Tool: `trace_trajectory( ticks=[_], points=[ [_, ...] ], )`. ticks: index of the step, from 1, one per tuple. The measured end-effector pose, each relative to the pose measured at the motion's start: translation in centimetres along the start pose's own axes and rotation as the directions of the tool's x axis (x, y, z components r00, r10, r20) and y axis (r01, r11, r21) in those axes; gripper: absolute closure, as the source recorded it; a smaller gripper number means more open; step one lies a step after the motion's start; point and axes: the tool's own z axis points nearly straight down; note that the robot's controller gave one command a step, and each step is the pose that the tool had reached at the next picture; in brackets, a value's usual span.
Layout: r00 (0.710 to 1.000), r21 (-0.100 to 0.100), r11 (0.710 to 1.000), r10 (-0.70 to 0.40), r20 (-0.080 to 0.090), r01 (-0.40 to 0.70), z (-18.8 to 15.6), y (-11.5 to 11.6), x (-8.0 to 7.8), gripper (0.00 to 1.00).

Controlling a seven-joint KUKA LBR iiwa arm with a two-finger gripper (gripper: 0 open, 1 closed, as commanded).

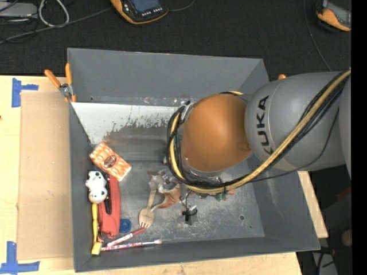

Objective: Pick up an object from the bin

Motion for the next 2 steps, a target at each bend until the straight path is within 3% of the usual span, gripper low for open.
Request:
trace_trajectory(
  ticks=[1,2],
  points=[
    [1.000,0.003,1.000,0.007,0.007,-0.007,7.37,-4.75,-0.17,0.00],
    [0.953,0.002,0.953,-0.303,0.011,0.303,7.58,-5.00,-0.97,1.00]
  ],
)
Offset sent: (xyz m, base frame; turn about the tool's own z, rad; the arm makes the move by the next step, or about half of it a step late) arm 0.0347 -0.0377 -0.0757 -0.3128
